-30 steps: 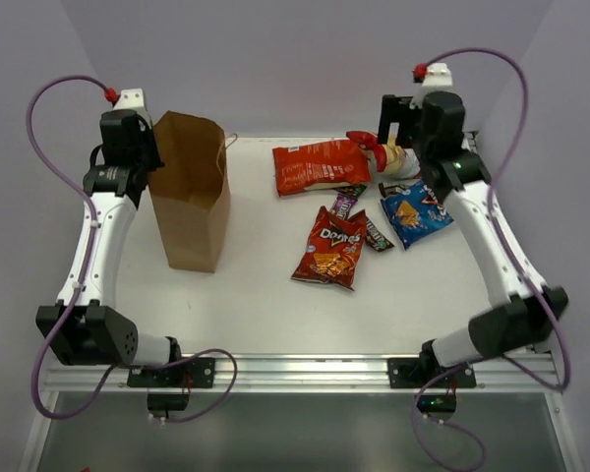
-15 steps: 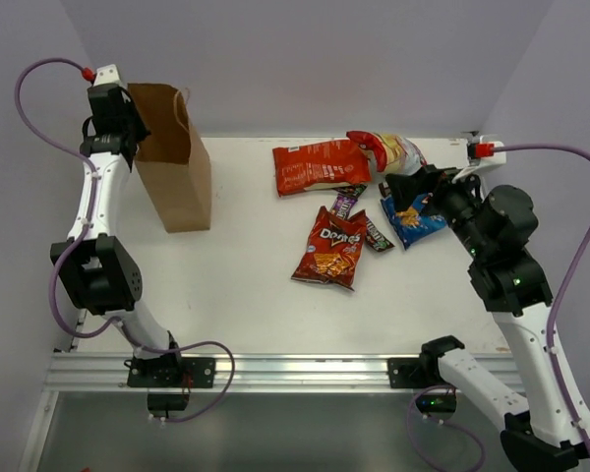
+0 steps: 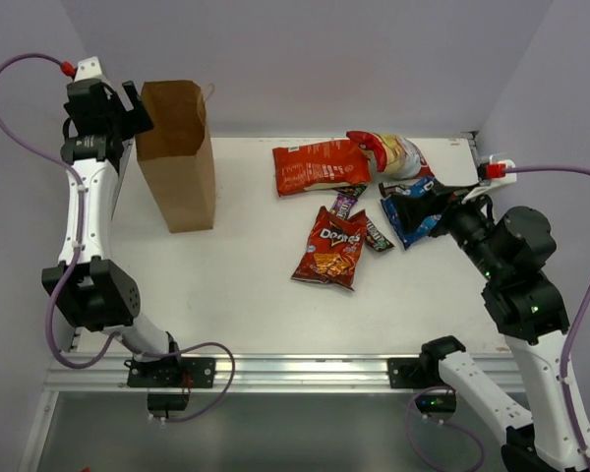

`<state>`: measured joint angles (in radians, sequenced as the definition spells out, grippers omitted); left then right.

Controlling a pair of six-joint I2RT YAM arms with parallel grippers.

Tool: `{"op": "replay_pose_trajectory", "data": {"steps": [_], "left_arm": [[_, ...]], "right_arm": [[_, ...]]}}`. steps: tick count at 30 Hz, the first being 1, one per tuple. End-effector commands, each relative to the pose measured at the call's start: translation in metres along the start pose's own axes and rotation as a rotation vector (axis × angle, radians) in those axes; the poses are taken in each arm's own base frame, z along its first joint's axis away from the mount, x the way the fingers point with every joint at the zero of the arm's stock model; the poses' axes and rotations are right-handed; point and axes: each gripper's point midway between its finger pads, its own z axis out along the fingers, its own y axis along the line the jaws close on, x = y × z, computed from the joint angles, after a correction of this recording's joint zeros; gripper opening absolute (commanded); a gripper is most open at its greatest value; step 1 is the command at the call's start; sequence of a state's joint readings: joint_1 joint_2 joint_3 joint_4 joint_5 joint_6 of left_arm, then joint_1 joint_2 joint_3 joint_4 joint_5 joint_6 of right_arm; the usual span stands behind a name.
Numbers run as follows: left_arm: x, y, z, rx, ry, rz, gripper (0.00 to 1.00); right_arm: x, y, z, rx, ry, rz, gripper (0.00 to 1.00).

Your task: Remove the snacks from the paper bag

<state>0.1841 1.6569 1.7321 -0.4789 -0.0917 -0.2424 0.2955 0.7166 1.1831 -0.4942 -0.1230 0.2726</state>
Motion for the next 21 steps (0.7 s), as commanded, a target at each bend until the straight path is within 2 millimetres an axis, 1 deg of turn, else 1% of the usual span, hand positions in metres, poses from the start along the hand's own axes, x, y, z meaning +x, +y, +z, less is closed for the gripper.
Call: {"op": "replay_pose_trajectory", "data": {"steps": [1,2,3,4,5,6,7,9,10,12,13,14,15,16,17,18,19,20,21], "left_arm": [[-0.047,-0.008,-0.054,0.054,-0.115,0.016,1.00],[-0.050,-0.008,-0.064,0.060,-0.129,0.018,1.00],[-0.051,-0.009,-0.068,0.066,-0.139,0.021,1.00],[-0.045,-0.008,-0.069,0.067,-0.127,0.022,1.00],[-0.047,-0.009,-0.076,0.071,-0.130,0.019,1.00],[-0.039,-0.010,-0.080,0.080,-0.096,0.019,1.00],[-0.042,-0.011,-0.087,0.089,-0.096,0.018,1.00],[-0.038,-0.012,-0.110,0.111,-0.076,0.021,1.00],[-0.041,-0.016,-0.132,0.140,-0.096,0.022,1.00],[-0.037,-0.019,-0.158,0.178,-0.099,0.036,1.00],[-0.037,-0.019,-0.186,0.199,-0.139,0.039,1.00],[-0.034,-0.019,-0.199,0.211,-0.158,0.041,1.00],[-0.024,-0.022,-0.207,0.243,-0.158,0.044,1.00],[-0.023,-0.022,-0.220,0.259,-0.183,0.046,1.00],[-0.030,-0.025,-0.253,0.292,-0.267,0.048,1.00],[-0.029,-0.027,-0.266,0.310,-0.296,0.053,1.00],[-0.021,-0.033,-0.286,0.353,-0.328,0.065,1.00],[-0.016,-0.036,-0.294,0.374,-0.335,0.078,1.00],[-0.009,-0.040,-0.302,0.406,-0.337,0.092,1.00]], "right_arm": [[-0.011,0.006,-0.008,-0.015,-0.012,-0.014,0.99],[-0.011,0.006,-0.009,-0.015,-0.015,-0.016,0.99],[-0.012,0.006,-0.010,-0.014,-0.017,-0.019,0.99],[-0.011,0.006,-0.011,-0.016,-0.016,-0.019,0.99],[-0.009,0.006,-0.011,-0.016,-0.007,-0.018,0.99],[-0.012,0.008,-0.014,-0.022,-0.011,-0.020,0.99],[-0.014,0.010,-0.018,-0.031,-0.014,-0.025,0.99],[-0.017,0.010,-0.027,-0.026,-0.025,-0.045,0.99],[-0.024,0.008,-0.037,-0.005,-0.060,-0.052,0.99],[-0.028,0.005,-0.050,0.021,-0.084,-0.059,0.99],[-0.037,0.004,-0.063,0.037,-0.126,-0.062,0.99],[-0.041,0.000,-0.071,0.066,-0.150,-0.067,0.99],[-0.046,0.000,-0.079,0.071,-0.177,-0.074,0.99],[-0.049,0.000,-0.087,0.076,-0.198,-0.081,0.99],[-0.056,-0.003,-0.102,0.100,-0.247,-0.096,0.99],[-0.058,-0.006,-0.110,0.117,-0.269,-0.107,0.99],[-0.059,-0.008,-0.118,0.133,-0.291,-0.109,0.99],[-0.068,-0.015,-0.136,0.176,-0.362,-0.103,0.99],[-0.065,-0.018,-0.138,0.186,-0.374,-0.108,0.99]]}}
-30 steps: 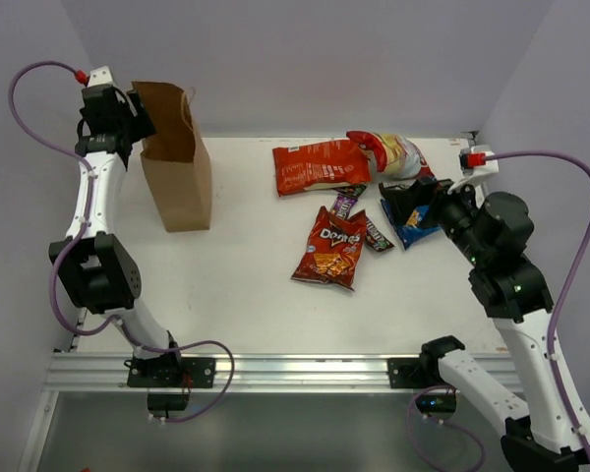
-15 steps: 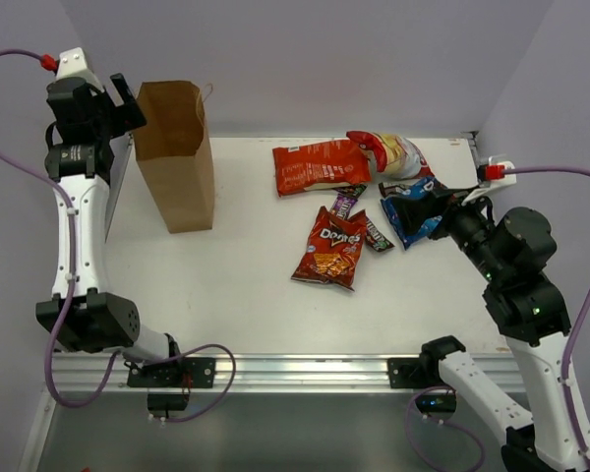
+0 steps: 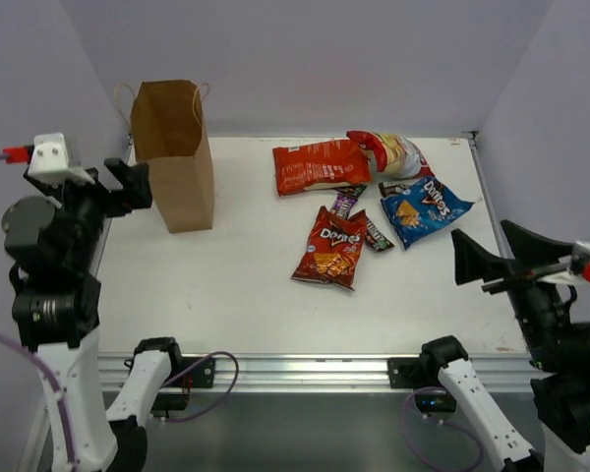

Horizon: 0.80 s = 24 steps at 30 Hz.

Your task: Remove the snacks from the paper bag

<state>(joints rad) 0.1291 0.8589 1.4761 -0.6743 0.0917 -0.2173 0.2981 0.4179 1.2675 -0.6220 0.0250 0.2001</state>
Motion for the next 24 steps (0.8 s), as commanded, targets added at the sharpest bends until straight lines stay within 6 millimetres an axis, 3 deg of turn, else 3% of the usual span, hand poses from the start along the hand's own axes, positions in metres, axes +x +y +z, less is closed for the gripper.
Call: {"op": "replay_pose_trajectory", "data": {"steps": [1,4,7,13,24], "left_arm": [[0.004,-0.026,-0.032,0.127,-0.044,0.048,1.00],[0.004,-0.024,-0.067,0.114,-0.090,0.065,1.00],[0.017,-0.006,-0.077,0.033,-0.084,0.090,1.00],[0.023,0.001,-0.085,0.005,-0.098,0.073,1.00],[0.019,0.001,-0.079,-0.001,-0.096,0.070,1.00]], "right_arm": [[-0.019,-0.022,-0.024,0.102,-0.116,-0.045,0.99],[-0.027,-0.028,-0.043,0.121,-0.190,-0.080,0.99],[-0.029,-0.033,-0.057,0.142,-0.233,-0.100,0.99],[-0.036,-0.043,-0.075,0.185,-0.297,-0.123,0.99],[-0.035,-0.046,-0.074,0.202,-0.300,-0.126,0.99]]}}
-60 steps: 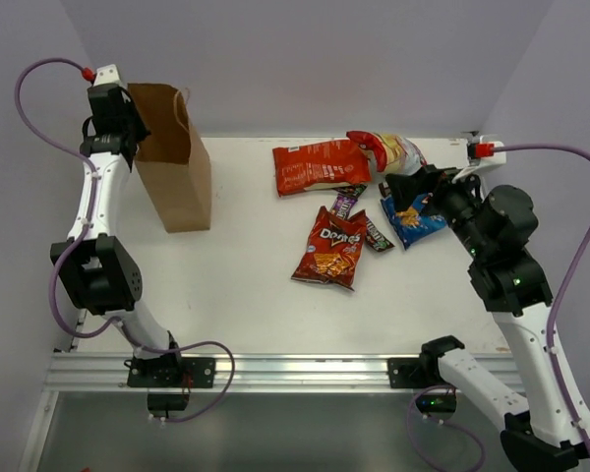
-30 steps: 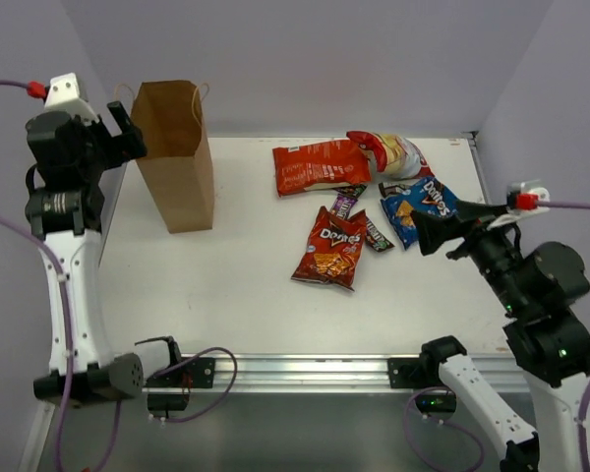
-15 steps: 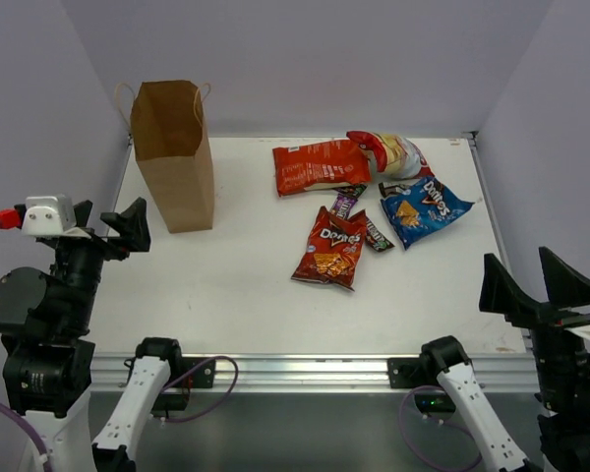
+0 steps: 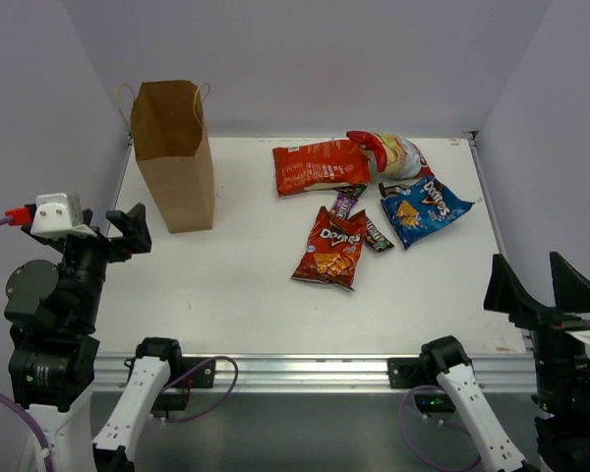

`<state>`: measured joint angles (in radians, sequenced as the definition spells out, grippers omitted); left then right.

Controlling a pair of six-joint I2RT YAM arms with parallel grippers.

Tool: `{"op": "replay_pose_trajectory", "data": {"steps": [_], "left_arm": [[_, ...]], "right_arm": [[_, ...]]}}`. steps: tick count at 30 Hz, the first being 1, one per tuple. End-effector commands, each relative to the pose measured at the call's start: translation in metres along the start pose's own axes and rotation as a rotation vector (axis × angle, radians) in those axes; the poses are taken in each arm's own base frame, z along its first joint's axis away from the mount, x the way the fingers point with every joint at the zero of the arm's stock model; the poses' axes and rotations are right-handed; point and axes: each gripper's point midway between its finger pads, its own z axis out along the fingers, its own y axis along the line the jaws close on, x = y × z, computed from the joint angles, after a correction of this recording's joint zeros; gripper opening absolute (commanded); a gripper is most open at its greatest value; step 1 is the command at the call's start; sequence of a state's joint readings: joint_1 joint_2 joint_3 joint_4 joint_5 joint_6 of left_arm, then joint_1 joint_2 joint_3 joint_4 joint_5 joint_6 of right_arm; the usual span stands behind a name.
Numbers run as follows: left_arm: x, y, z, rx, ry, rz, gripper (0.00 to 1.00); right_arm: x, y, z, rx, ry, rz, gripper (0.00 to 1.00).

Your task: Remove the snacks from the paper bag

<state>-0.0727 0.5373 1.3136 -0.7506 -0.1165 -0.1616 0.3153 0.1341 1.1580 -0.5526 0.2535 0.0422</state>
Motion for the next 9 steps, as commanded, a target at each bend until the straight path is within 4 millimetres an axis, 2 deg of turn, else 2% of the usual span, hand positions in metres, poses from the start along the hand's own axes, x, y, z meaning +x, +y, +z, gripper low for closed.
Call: {"op": "replay_pose_trajectory", "data": {"steps": [1,9], "left_arm": [[-0.0074,0.0011,0.0033,-0.008,-0.016,0.014,1.00],[0.0001,-0.0043,0.0117,0.018,0.009,0.015,1.00]], "right_arm": [[-0.0086,-0.0050,0.0004,0.024,-0.036,-0.010,0.99],[-0.0014,-0.0013,0.0044,0.011,-0.021,-0.002,0.99]]}}
